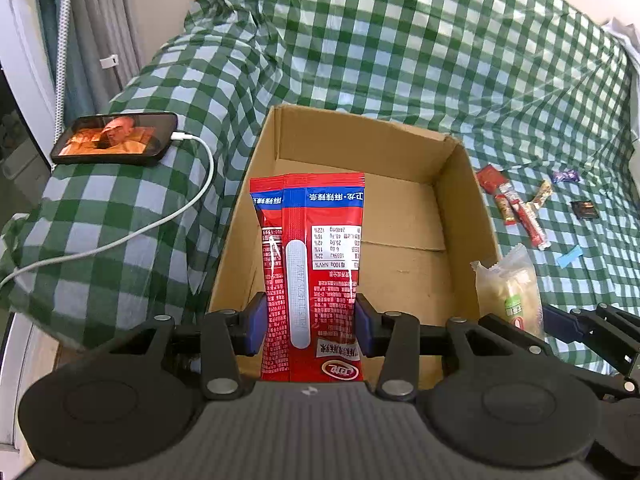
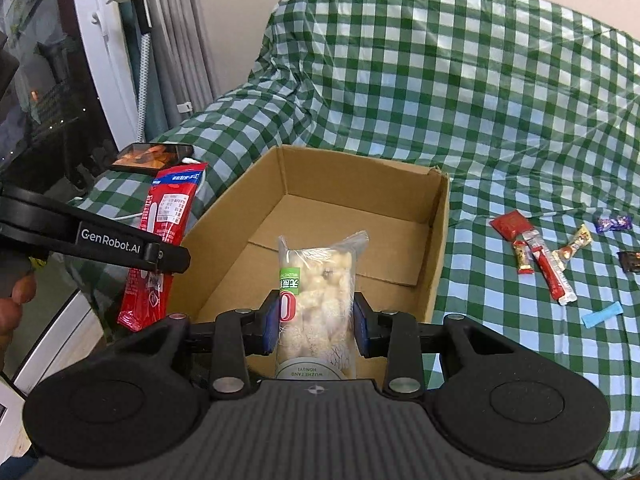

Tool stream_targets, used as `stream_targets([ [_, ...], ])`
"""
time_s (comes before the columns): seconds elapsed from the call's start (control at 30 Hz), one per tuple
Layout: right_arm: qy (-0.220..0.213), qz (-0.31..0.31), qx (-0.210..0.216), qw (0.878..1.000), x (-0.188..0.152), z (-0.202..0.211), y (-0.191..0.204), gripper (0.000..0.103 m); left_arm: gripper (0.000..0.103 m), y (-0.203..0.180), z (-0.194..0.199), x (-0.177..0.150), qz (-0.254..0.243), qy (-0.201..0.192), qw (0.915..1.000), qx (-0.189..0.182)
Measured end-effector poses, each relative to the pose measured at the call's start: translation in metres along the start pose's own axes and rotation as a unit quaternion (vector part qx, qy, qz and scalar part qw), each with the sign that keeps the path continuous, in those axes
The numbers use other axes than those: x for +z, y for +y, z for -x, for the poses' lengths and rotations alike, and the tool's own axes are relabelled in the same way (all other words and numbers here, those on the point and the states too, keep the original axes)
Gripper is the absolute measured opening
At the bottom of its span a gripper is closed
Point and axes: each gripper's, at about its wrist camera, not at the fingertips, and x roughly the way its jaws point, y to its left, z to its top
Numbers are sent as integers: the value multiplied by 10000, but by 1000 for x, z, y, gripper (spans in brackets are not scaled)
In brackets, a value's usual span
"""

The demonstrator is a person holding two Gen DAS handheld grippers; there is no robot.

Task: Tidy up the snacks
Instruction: 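Carry the red wafer pack and peanut bar over the box with both tools, then open both tools to drop the wafer pack and peanut bar into the box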

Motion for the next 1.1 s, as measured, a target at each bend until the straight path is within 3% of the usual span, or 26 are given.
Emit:
stream_targets([
  [0.53, 450, -362, 62, 9983, 19, -90, -28, 38, 49, -10, -88, 31, -225, 557, 9980, 190],
  [0.9, 741, -682, 33, 9949, 18, -123, -46, 38, 50, -12, -127, 33, -293, 897, 9950, 330],
  [0.93, 733, -674, 32, 9950, 19, -123, -46, 38, 56, -10, -128, 34, -272, 885, 9951, 333],
  [0.97, 719, -659, 42, 9952, 21, -123, -46, 39, 77, -11, -128, 35, -276, 862, 9953, 330],
  [1.03, 691, -656, 21, 9954, 25, -122, -46, 49, 102, -10, -126, 39, -289, 811, 9953, 453],
  [1.1, 637, -680, -140, 9956, 29, -118, -46, 86, 103, -10, -119, 39, -336, 714, 9952, 570],
])
